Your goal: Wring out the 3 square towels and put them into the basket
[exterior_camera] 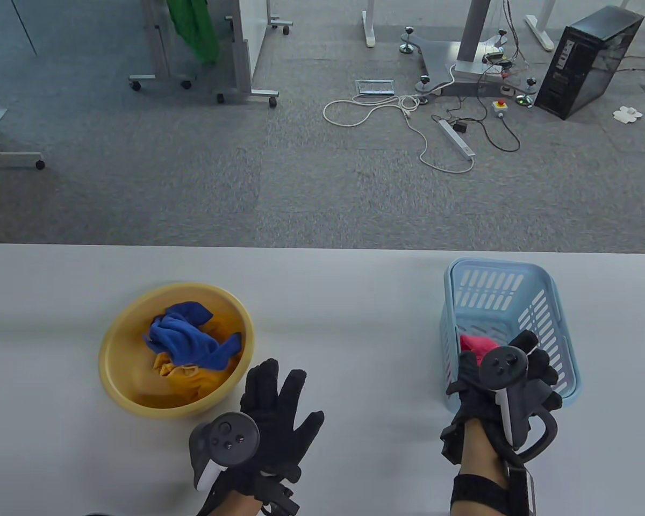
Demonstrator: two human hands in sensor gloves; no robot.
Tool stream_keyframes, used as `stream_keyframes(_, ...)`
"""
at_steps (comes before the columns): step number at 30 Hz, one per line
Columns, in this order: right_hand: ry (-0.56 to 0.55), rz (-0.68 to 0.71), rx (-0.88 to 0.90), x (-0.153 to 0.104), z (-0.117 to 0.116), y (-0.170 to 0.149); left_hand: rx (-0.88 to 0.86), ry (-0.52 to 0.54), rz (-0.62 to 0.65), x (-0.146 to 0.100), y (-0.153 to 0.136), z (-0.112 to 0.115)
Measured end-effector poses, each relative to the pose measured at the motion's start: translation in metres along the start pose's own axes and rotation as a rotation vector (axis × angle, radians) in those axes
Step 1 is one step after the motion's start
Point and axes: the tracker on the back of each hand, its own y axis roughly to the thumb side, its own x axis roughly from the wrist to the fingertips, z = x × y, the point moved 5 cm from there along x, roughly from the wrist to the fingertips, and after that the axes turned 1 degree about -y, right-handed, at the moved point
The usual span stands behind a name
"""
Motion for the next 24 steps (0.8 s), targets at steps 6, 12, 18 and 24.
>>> stream_keyframes(6,0.010,0.025,-0.011,-0.009,0.007,0.005,-0.011,0.013,0.012,0.001,0.001,-0.005)
stream_keyframes(12,-0.010,0.095,-0.027,-0.021,0.019,0.019,-0.010,0.025,0.013,-0.001,0.002,-0.009)
stream_keyframes(18,-0.007,0.216,-0.042,-0.045,0.019,0.044,0.007,0.008,0.016,-0.001,0.004,-0.004)
stream_keyframes(24,0.037,0.334,-0.036,-0.068,0.007,0.065,-0.005,0.004,0.021,-0.002,0.006,-0.003)
